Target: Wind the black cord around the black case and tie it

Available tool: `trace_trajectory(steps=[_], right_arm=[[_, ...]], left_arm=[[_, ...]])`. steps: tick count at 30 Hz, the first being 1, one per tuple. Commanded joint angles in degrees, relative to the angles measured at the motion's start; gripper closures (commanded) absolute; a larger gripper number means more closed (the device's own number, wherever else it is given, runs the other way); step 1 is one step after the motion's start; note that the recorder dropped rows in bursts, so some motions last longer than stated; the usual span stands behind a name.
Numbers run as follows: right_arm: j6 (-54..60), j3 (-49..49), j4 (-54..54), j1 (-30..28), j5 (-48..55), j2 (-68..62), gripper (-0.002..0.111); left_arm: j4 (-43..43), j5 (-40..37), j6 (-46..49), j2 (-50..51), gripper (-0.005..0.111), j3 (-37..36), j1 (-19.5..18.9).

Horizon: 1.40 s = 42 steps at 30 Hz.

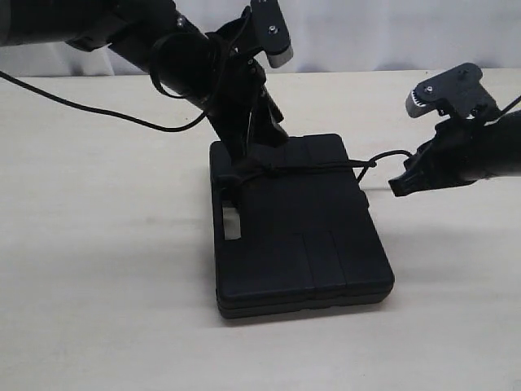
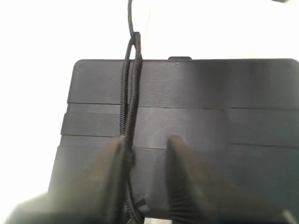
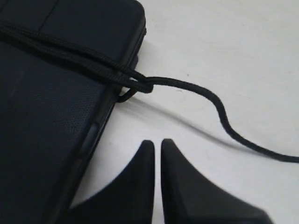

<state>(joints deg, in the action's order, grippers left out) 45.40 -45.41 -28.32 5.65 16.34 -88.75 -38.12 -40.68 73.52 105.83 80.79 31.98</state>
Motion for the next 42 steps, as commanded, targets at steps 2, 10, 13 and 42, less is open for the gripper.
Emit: trace_trajectory(steps=[2,10,13,42], right_arm=[[-0.88,0.22,-2.94,-0.15,3.88,-4.85,0.104],[-2.88,-4.20,-3.77,-0.15,13.77,-12.60,0.104],[-2.88,-4.87,-3.77,-0.15,13.73,-13.37,0.104],[-2.64,-5.35,-9.49,-0.15,4.35,-15.64,0.104]], left_arm=[[-0.01,1.65,-3.85,-0.05,0.105,-0.03,-0.12],[0.01,-1.41,-5.66,-0.05,0.107,-0.03,-0.12],[0.36,-15.37,-4.48,0.03,0.107,-0.03,0.38],[31.41,-4.92,-36.42,12.60,0.107,-0.03,23.25]])
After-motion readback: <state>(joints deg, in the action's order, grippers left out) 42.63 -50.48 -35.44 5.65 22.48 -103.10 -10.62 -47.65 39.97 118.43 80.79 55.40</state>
